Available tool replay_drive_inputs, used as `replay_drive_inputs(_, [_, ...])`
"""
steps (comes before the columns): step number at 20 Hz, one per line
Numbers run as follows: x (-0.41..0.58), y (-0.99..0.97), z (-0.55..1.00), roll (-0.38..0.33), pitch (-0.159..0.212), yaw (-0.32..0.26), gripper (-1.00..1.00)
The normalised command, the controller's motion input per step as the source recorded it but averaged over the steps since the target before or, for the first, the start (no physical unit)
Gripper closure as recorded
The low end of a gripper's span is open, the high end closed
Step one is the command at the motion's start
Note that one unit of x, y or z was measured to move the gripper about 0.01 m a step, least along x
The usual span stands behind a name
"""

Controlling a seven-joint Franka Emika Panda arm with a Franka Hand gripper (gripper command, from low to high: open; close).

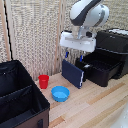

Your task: Gently grip the air fryer handle with your gripper and kindly pull it open by sliding your gripper away from the base. Gradually bring your gripper in line with the blue bowl and gently capture it, without tightening your grip too much. Securely place the blue bowl inside the opened air fryer with a steady position. Liberate your robot's gripper, and withdraw your gripper from the proximity of the air fryer.

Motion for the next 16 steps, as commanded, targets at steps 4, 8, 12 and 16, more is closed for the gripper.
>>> replay_drive_inputs(4, [-0.096, 0.26, -0.29, -0.07, 0.0, 0.205, -1.0])
replay_drive_inputs(8, [-0.151, 0.18, -0.31, -0.121, 0.0, 0.203, -1.0])
replay_drive_inputs(12, [-0.131, 0.1, -0.34, -0.133, 0.0, 0.223, -1.0])
replay_drive_inputs(16, [-0.104, 0.05, -0.38, -0.148, 0.0, 0.236, -1.0])
